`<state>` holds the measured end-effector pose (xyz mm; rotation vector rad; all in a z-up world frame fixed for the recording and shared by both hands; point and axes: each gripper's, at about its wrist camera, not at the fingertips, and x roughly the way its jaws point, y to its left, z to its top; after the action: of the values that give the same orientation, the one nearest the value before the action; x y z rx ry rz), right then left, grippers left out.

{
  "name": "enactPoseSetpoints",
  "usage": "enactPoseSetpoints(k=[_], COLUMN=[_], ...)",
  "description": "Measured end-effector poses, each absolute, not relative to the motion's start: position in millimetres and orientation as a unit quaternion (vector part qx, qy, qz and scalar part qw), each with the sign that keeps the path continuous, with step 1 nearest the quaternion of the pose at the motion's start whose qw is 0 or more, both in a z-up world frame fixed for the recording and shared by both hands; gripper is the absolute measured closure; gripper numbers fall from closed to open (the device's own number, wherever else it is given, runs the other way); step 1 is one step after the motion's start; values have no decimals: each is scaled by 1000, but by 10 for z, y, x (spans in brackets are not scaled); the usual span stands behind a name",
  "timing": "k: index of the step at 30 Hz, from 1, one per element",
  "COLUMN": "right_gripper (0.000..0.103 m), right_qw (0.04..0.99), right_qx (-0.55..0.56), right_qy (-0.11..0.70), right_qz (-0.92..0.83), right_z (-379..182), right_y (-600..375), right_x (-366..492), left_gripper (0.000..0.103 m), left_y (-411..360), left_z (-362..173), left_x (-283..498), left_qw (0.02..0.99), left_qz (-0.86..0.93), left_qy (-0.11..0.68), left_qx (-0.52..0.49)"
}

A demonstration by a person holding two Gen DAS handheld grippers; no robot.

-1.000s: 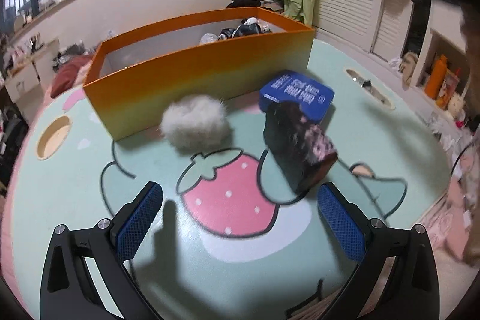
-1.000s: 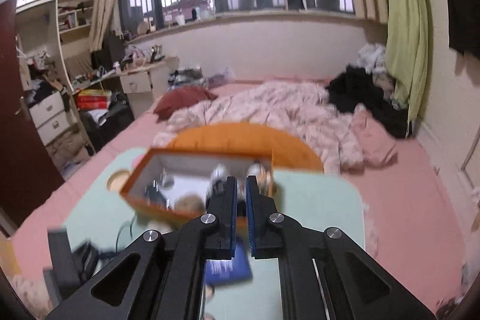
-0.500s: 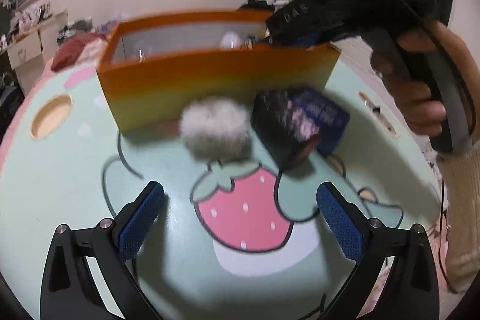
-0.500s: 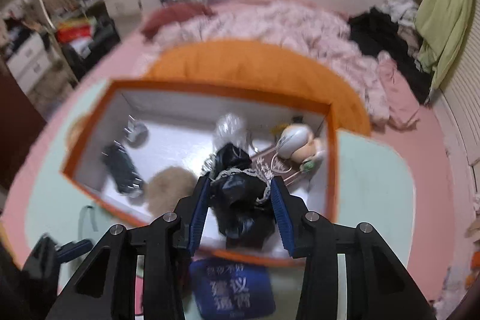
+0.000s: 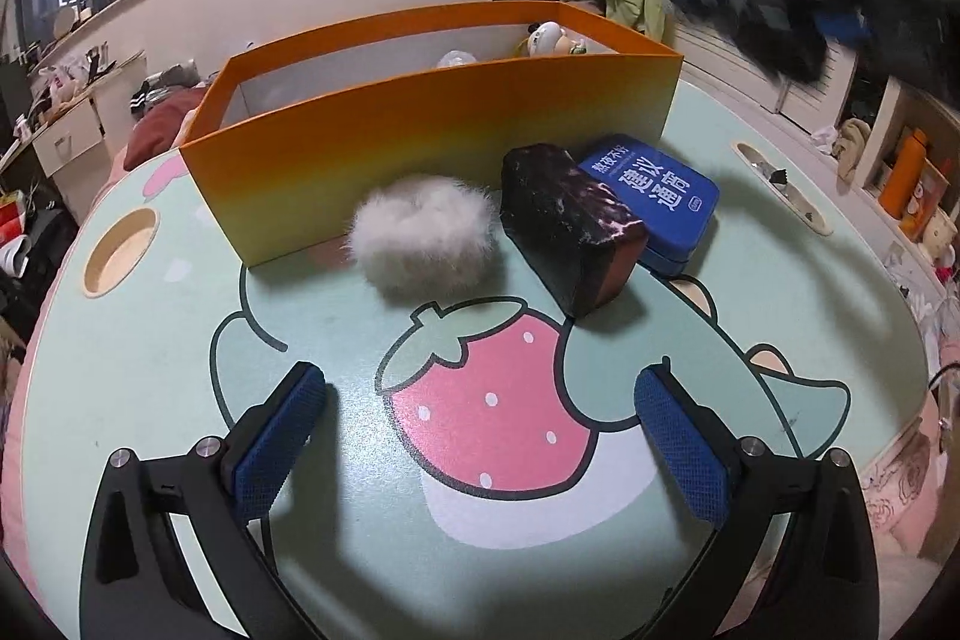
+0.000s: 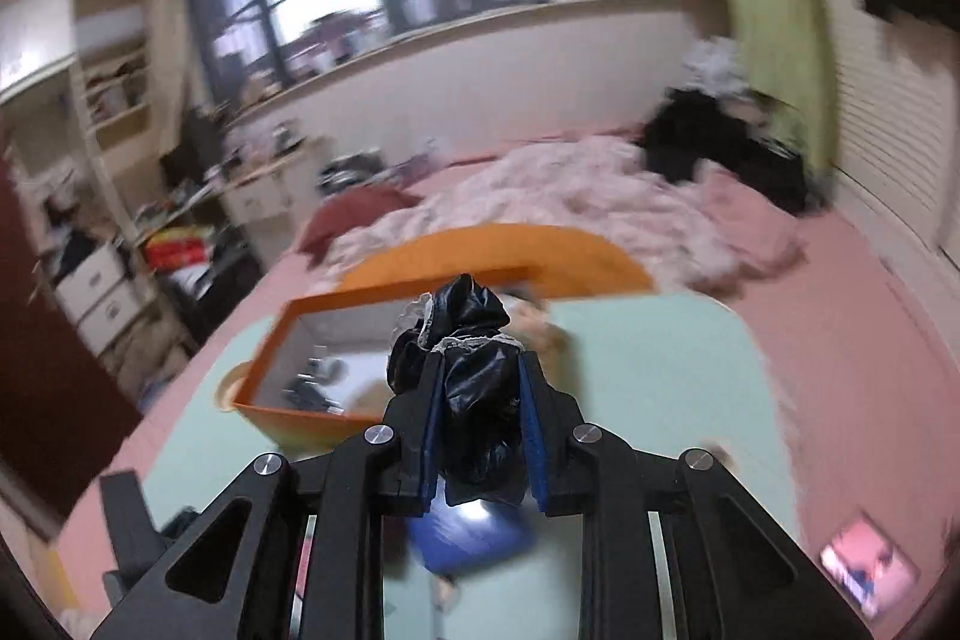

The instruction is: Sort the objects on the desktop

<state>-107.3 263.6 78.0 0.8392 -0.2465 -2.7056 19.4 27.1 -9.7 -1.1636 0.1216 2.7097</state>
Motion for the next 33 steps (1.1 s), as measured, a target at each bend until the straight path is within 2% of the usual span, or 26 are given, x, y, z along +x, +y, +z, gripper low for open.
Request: enactPoseSetpoints(k=[2,6,11,13,15,18,22,25,26,33], right_gripper=[81,80,77,67,39,25,22,9,0,0], right_qw=[123,151,193,191,185,194,185,136,129,130], right_qx=[312,389,391,382,358,340,360,367,359,346], right_qy=[-97,-114,-114,-114,-114,-89,-7,67,77,68], right_qz=[-937,-902,-893,-897,-908,-916,-914,-918,-921,-927], right_z=[583,142,48,56,84,86,-74,-272,-309,-344], right_y=[2765,2684,2374,2352,2402,2426,2320,2177,2148,2174], right_x=[-1067,-1263,-1335,-1289,-1165,-904,-548,-389,-358,-337], left_gripper=[0,0,0,0,0,0,0,0,0,0], left_y=[274,256,260,264,260,262,254,229,220,167], left_z=[-94,-92,-98,-108,-113,-113,-118,-119,-121,-124], left_x=[193,192,190,188,190,209,206,210,211,211], left_qw=[94,95,92,91,91,91,90,87,86,80], left_qz=[914,914,914,914,914,914,914,914,914,915], left_qy=[41,41,39,39,38,38,38,38,36,34], left_qx=[-393,-393,-394,-394,-394,-394,-394,-394,-394,-394])
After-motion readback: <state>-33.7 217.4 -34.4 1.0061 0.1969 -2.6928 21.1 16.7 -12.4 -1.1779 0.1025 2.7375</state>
